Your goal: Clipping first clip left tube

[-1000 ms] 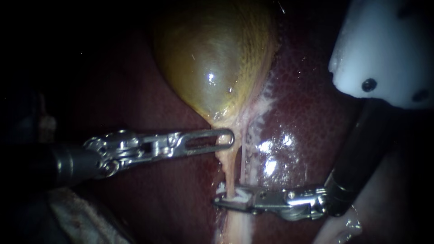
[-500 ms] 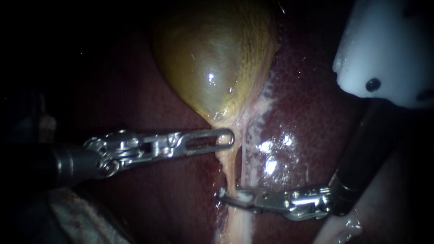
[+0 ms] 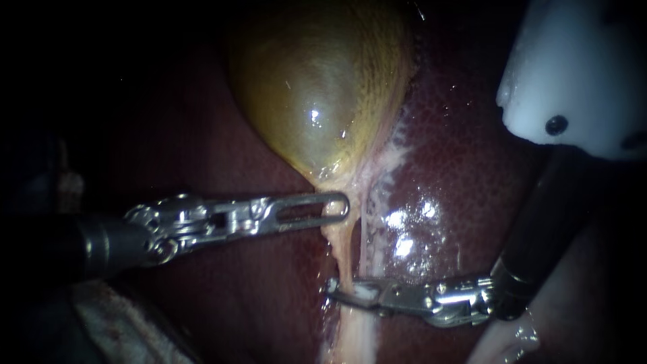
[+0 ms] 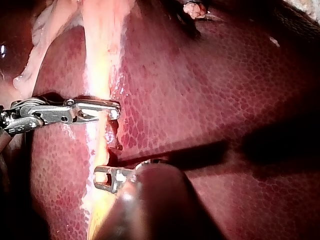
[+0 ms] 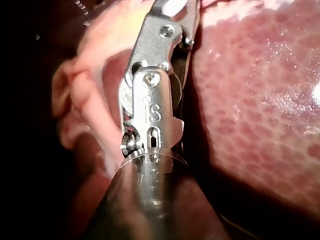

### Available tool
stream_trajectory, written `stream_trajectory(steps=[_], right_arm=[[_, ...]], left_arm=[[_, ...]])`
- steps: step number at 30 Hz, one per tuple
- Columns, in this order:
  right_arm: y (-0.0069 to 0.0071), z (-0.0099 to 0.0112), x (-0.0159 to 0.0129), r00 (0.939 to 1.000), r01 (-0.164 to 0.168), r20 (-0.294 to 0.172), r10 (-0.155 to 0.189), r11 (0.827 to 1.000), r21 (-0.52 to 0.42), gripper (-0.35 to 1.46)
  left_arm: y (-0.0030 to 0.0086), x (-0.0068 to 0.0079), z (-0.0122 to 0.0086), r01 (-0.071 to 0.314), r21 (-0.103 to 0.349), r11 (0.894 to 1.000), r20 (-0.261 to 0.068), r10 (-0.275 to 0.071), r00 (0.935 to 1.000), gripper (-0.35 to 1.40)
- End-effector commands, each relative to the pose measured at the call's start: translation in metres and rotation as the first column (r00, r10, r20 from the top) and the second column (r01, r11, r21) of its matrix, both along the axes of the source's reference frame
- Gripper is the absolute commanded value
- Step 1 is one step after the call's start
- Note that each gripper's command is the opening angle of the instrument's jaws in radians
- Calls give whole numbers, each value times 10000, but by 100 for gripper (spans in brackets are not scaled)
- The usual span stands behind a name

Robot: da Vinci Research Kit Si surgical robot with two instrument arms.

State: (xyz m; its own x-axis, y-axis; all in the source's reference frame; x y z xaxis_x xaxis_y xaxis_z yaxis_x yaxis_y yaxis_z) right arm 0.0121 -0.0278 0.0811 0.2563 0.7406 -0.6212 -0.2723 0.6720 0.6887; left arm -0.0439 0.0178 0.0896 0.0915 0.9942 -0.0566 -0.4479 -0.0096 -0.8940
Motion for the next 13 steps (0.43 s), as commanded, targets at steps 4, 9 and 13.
stream_trajectory(steps=[4, 9, 13], right_arm=[[0, 0, 0, 10000, -1, 1, 1, 10000, 0, -35], [0, 0, 0, 10000, -1, 1, 1, 10000, 1, -35], [0, 0, 0, 10000, -1, 1, 1, 10000, 1, -35]], left_arm=[[0, 0, 0, 1, 2, 10000, 0, -1, 10000, -35], [0, 0, 0, 1, 0, 10000, 0, -1, 10000, -35], [0, 0, 1, 2, -3, 10000, 0, -2, 10000, -35]])
